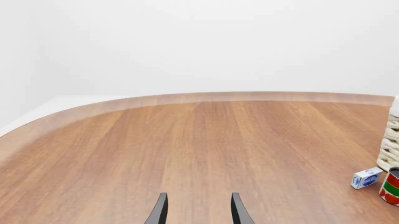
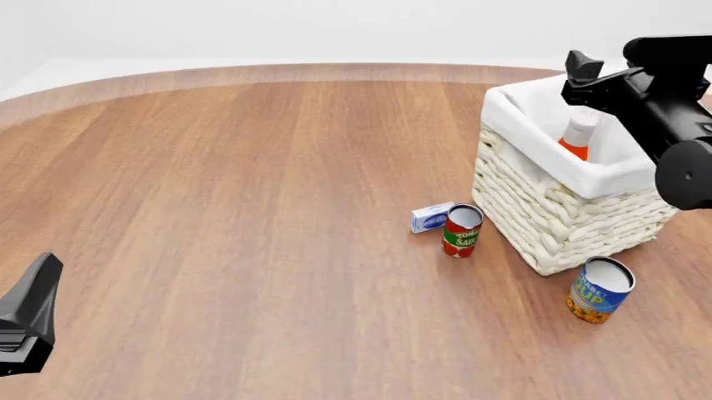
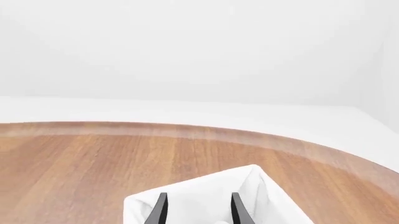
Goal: Pick up the ketchup, and put it in the basket.
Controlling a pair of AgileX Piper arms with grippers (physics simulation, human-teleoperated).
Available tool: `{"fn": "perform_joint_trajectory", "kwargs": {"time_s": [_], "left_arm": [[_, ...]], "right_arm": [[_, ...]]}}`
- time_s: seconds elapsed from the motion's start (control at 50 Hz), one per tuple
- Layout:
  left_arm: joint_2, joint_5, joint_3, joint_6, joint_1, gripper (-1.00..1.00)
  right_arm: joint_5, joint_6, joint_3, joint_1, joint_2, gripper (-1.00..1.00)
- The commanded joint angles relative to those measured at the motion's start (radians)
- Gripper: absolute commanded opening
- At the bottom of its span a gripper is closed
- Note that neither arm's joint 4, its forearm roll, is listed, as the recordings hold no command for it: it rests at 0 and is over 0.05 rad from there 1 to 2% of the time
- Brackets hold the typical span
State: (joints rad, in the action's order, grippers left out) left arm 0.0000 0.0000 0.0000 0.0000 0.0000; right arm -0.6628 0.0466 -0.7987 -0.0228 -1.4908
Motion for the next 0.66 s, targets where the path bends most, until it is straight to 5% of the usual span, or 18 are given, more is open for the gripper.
{"fn": "perform_joint_trajectory", "kwargs": {"time_s": [0.02,0.18,0.28,0.48,0.6,0.66], "left_arm": [[0.000,0.000,0.000,0.000,0.000,1.00],[0.000,0.000,0.000,0.000,0.000,1.00],[0.000,0.000,0.000,0.000,0.000,1.00],[0.000,0.000,0.000,0.000,0.000,1.00],[0.000,0.000,0.000,0.000,0.000,1.00],[0.000,0.000,0.000,0.000,0.000,1.00]], "right_arm": [[0.002,-0.013,0.022,0.048,0.059,1.00],[-0.018,-0.051,0.070,0.117,0.131,1.00],[-0.038,-0.109,0.114,0.342,0.200,1.00],[-0.032,0.013,0.345,0.691,0.477,1.00],[0.096,0.020,0.532,0.728,0.780,1.00],[0.194,0.039,0.533,0.738,0.875,1.00]]}}
